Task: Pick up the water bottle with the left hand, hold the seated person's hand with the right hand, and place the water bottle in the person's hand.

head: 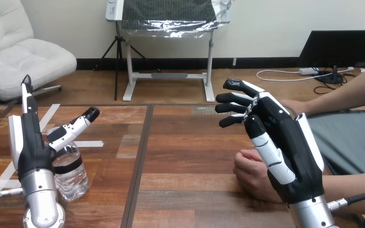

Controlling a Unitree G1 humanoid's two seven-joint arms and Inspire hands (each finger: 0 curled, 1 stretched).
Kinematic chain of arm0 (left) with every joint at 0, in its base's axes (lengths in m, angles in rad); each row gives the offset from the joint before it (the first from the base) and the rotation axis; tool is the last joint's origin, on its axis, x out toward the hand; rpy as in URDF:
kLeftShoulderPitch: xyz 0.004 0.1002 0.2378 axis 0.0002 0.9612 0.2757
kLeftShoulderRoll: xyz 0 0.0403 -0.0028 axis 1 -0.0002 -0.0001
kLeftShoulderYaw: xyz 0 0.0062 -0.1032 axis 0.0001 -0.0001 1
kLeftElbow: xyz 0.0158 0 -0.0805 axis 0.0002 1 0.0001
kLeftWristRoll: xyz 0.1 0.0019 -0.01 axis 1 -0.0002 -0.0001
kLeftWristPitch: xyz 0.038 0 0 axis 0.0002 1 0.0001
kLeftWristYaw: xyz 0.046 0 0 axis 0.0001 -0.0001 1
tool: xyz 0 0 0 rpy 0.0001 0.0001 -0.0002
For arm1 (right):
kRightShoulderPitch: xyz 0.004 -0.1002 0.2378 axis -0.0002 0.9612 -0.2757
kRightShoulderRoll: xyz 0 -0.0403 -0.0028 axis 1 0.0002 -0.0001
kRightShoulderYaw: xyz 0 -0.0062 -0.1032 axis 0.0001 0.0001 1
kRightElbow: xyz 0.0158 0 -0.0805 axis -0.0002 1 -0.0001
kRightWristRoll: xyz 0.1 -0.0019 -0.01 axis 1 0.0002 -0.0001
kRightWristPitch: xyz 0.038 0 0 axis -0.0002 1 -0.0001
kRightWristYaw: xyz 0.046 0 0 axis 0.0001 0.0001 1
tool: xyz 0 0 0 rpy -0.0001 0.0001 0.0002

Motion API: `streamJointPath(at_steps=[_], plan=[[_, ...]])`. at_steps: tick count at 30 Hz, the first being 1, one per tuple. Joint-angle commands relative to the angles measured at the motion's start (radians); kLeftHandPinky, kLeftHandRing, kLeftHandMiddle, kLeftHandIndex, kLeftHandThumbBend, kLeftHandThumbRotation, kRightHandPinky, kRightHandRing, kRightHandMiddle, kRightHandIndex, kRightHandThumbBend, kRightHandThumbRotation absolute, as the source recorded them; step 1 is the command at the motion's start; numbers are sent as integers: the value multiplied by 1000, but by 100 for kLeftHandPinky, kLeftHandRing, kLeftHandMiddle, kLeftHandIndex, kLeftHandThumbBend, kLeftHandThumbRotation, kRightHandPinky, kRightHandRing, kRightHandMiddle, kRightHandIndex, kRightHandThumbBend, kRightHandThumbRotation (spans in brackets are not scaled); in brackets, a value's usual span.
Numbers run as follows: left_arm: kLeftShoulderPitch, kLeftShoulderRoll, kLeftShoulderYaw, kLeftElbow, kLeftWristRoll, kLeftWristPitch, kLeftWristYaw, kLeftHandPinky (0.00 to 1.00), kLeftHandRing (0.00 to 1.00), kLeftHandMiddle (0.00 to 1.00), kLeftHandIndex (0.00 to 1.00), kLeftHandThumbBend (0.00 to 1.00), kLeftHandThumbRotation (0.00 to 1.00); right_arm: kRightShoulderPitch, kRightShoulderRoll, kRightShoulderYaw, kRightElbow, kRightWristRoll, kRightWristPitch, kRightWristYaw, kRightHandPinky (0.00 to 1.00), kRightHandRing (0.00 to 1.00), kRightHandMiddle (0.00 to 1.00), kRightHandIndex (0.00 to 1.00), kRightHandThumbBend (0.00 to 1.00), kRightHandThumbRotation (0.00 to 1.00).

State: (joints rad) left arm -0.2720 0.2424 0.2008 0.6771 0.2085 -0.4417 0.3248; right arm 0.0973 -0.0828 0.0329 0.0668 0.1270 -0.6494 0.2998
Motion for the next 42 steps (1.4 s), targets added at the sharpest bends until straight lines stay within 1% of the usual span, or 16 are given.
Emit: streamJointPath(at_steps=[1, 3, 12, 15, 24, 27, 34, 36, 42], plan=[[-58, 32, -15, -34, 13, 11, 8, 100, 100, 100, 100, 100, 35, -30, 0, 1, -35, 19, -3, 2, 58, 70, 74, 79, 54, 75], [-55, 32, -17, -44, 18, 21, 12, 100, 100, 100, 100, 100, 35, -29, 0, 2, -37, 18, -1, 2, 58, 70, 74, 79, 54, 75], [-41, 28, -15, -77, -4, 35, -12, 100, 100, 100, 100, 99, 33, -33, 0, 1, -32, 17, -5, 2, 58, 70, 74, 79, 54, 74], [-37, 26, -14, -78, -13, 25, -21, 100, 100, 100, 100, 98, 31, -35, -1, 1, -29, 19, -5, 4, 58, 70, 74, 79, 54, 74], [-23, 26, -16, -85, -16, 26, -36, 100, 100, 100, 100, 99, 29, -32, 0, 2, -39, 12, 4, -2, 58, 70, 74, 79, 56, 75], [-18, 24, -15, -84, -26, 24, -50, 100, 100, 100, 100, 98, 28, -31, 0, 3, -40, 12, 6, -2, 58, 70, 74, 79, 56, 75], [0, 13, -12, -104, -61, 55, -92, 100, 100, 100, 100, 97, 27, -31, 0, 4, -40, 15, 6, 0, 58, 70, 74, 79, 57, 76], [5, 12, -14, -111, -60, 62, -96, 100, 100, 100, 100, 97, 27, -30, 1, 4, -42, 16, 7, 0, 59, 70, 74, 79, 57, 76], [16, 13, -18, -110, -55, 57, -101, 100, 100, 100, 100, 95, 27, -33, 0, 2, -37, 15, -2, 1, 59, 71, 74, 79, 55, 75]])
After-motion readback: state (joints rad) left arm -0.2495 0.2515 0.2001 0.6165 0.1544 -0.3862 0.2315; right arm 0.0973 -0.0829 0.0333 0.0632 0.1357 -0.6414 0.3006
